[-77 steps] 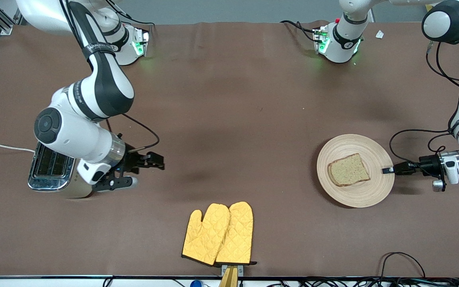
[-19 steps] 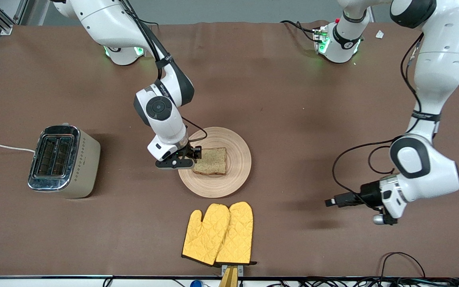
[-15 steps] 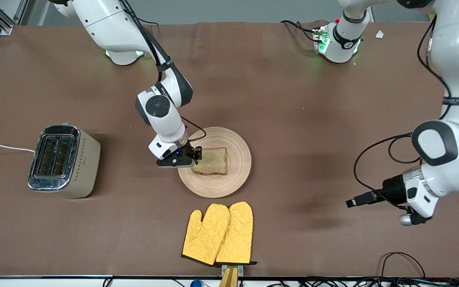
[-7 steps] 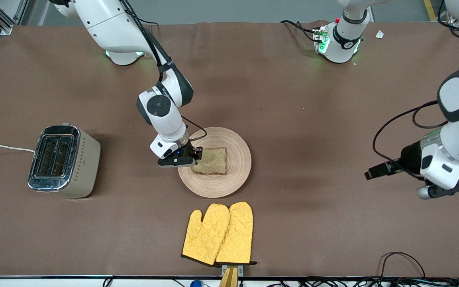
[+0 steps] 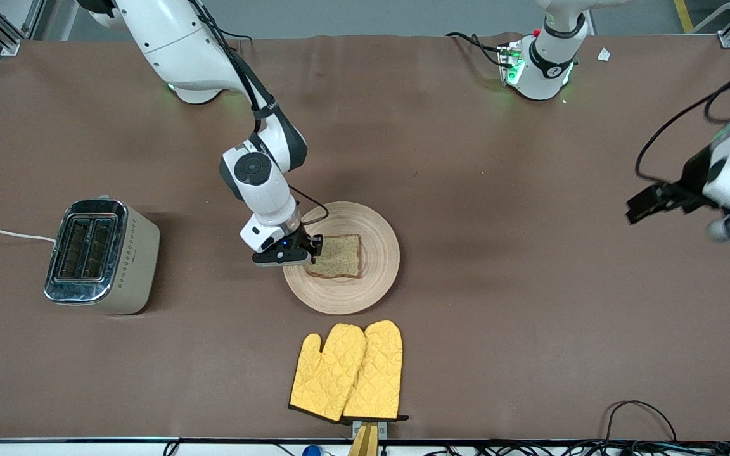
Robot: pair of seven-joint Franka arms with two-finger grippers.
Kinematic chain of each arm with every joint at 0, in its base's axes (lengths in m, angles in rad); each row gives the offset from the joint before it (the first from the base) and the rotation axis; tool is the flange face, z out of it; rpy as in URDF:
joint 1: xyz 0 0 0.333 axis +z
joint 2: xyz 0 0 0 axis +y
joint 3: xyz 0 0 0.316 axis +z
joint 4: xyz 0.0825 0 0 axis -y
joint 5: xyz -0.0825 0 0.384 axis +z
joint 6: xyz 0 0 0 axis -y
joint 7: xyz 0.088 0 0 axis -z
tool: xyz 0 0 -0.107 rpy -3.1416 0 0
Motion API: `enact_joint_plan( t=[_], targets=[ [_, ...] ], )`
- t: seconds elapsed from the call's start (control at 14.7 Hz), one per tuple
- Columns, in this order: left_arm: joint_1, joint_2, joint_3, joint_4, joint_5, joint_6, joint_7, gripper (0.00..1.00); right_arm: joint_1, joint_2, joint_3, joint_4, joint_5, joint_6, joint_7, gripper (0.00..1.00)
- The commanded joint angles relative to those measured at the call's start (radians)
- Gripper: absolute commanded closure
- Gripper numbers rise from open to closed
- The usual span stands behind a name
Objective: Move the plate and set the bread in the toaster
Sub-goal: 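Grasp the bread slice with the right gripper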
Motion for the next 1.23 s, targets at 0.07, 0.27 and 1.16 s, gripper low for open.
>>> enact_joint_plan(
  t=[0.07, 0.27, 1.16],
  targets=[
    [-0.054, -0.09, 0.103, -0.058, 0.014, -0.055, 0.159, 0.0, 0.008, -0.008, -0.004, -0.026, -0.025, 0.044, 0.028, 0.71],
    [-0.073, -0.098, 0.126, -0.05, 0.014, -0.095, 0.201, 0.0, 0.008, -0.007, -0.004, -0.034, -0.028, 0.061, 0.027, 0.75],
    [-0.068, -0.112, 0.077, -0.038, -0.003, -0.167, 0.199, 0.0, 0.03, 0.006, -0.007, -0.06, -0.028, 0.146, 0.025, 0.98]
  ],
)
